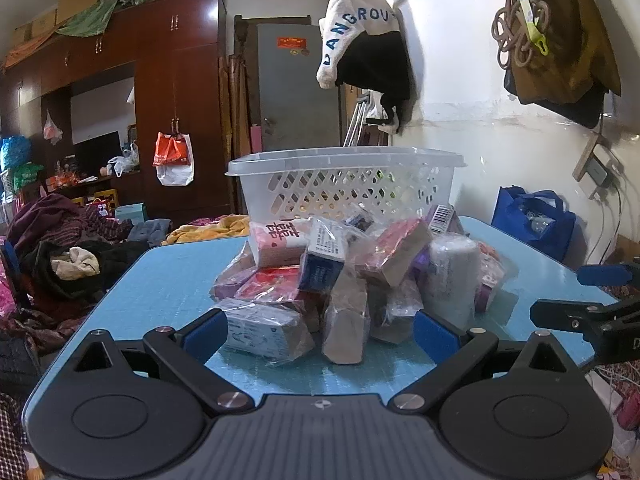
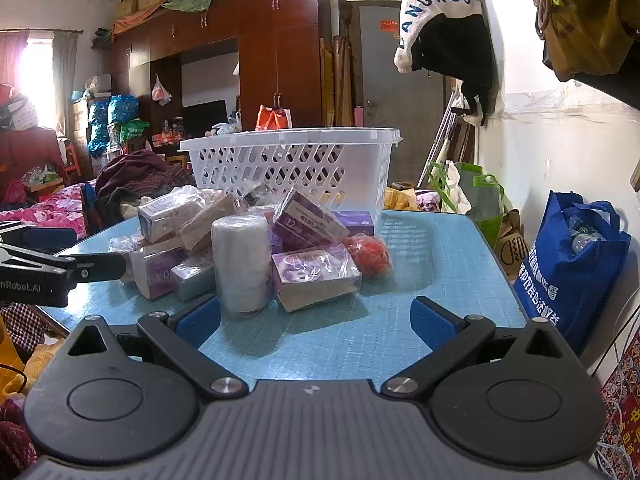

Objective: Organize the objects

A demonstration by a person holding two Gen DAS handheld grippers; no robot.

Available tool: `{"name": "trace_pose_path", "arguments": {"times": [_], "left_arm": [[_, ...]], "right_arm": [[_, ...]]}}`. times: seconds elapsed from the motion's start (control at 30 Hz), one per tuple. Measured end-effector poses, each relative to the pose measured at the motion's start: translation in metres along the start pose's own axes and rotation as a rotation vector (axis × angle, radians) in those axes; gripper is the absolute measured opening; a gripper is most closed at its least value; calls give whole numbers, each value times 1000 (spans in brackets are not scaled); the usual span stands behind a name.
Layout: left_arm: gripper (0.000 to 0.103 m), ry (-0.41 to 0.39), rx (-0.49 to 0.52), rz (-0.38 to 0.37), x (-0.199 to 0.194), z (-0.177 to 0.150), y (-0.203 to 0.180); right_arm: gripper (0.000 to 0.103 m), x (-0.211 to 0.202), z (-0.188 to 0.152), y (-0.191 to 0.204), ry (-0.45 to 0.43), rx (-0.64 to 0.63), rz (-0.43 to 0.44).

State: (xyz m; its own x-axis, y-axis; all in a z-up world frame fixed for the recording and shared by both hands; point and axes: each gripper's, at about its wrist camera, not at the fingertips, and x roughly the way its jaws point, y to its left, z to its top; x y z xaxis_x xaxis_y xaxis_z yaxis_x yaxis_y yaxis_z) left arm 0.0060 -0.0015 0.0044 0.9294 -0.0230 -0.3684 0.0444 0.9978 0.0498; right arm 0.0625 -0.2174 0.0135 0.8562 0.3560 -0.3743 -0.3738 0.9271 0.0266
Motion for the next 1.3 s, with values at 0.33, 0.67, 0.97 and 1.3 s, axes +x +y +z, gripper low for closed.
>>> {"name": "trace_pose_path", "arguments": {"times": [0.33,0.67,0.97,1.3], "left_arm": [[100,0,-5,7,1,0,2],[102,-23,15,8,1,0,-1],[103,-74,-28,-29,2,2,4],[103,-58,-10,-16,3,2,1]], "right_arm": [[103,0,0,0,4,0,1],[103,0,0,0,5,-2,3],[103,0,0,1,5,-5,7],[103,0,1,2,-13,3,21]]}}
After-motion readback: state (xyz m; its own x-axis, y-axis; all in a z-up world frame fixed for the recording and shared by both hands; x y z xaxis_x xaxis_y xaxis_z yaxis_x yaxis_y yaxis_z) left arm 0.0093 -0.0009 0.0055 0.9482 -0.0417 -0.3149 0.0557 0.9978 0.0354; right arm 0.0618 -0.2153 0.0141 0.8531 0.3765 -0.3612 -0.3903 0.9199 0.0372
